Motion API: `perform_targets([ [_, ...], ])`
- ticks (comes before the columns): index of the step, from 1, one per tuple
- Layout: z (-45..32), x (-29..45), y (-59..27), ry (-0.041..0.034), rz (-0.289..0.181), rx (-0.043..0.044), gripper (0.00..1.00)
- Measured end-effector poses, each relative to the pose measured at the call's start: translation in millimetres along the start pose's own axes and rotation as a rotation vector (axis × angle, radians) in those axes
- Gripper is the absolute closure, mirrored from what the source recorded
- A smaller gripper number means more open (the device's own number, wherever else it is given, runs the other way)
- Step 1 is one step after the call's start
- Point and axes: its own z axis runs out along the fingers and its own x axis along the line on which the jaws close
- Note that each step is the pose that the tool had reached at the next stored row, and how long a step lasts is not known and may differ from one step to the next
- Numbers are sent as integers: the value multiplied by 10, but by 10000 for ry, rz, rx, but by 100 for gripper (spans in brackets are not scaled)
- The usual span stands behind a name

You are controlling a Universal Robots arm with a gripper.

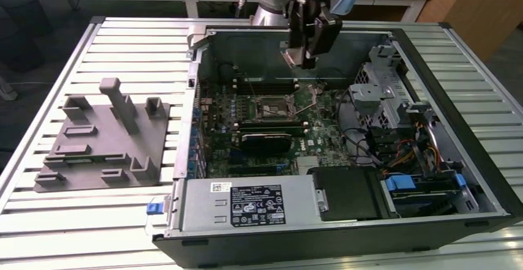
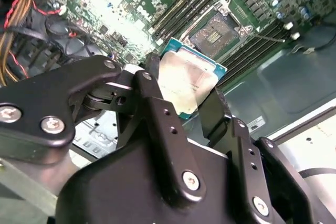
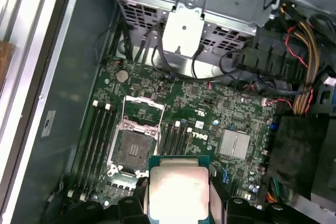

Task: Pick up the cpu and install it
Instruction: 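Place the cpu into insertion slot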

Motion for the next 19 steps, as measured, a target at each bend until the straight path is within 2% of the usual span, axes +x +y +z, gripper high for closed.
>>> perform_targets([
  [10, 12, 6, 0, -66, 1419, 34, 46],
  [19, 19, 17, 2, -116, 2443, 59, 46],
])
